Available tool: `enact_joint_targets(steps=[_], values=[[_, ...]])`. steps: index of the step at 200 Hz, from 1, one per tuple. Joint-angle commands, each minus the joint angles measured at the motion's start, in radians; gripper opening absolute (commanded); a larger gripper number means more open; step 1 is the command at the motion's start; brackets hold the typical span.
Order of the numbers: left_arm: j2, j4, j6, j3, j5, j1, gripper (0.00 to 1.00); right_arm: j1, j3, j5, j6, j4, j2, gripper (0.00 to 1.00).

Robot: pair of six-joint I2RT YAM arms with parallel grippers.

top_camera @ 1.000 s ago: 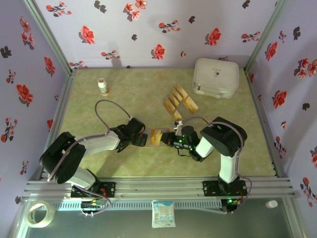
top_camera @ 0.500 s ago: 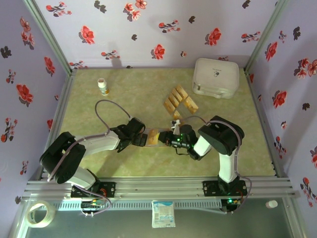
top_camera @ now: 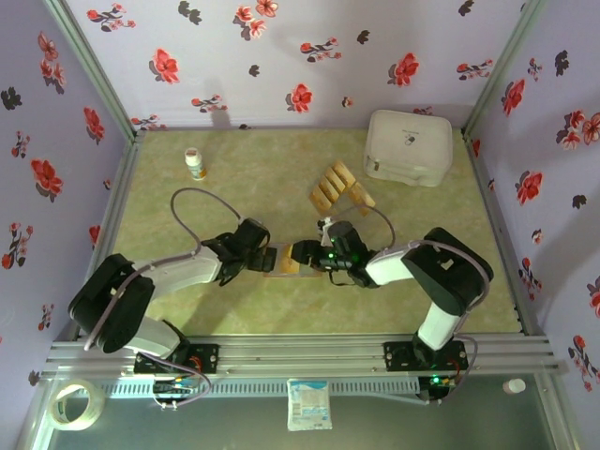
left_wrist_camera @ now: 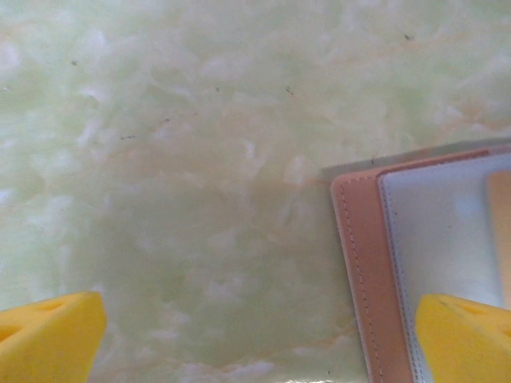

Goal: Put the credit cards into the card holder
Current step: Insert the credit card into the card slot.

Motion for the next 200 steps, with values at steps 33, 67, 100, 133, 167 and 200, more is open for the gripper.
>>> enact_joint_targets(steps=[33,67,100,133,167,200], values=[[-0.057,-0.06,-0.046,0.003,0.014,0.042,1.0,0.022,0.171,0.127,-0.184,-0.5,-0.099,0.6],[-0.048,-0.1,-0.076,0.0,0.01,0.065,1.0,0.023,0.253,0.214,-0.234,-0.692,-0.145,0.52],[-0.008,-0.127,-0.098,0.004,-0.007,0.083,1.0,0.036,0.318,0.313,-0.273,-0.847,-0.117,0.28],[0.029,-0.153,-0.116,0.015,-0.043,0.089,1.0,0.072,0.374,0.375,-0.294,-0.922,-0.059,0.12],[0.056,-0.159,-0.113,0.025,-0.05,0.098,1.0,0.096,0.421,0.387,-0.3,-0.94,0.006,0.06],[0.083,-0.15,-0.095,0.037,-0.049,0.098,1.0,0.102,0.459,0.382,-0.305,-0.944,0.058,0.04]])
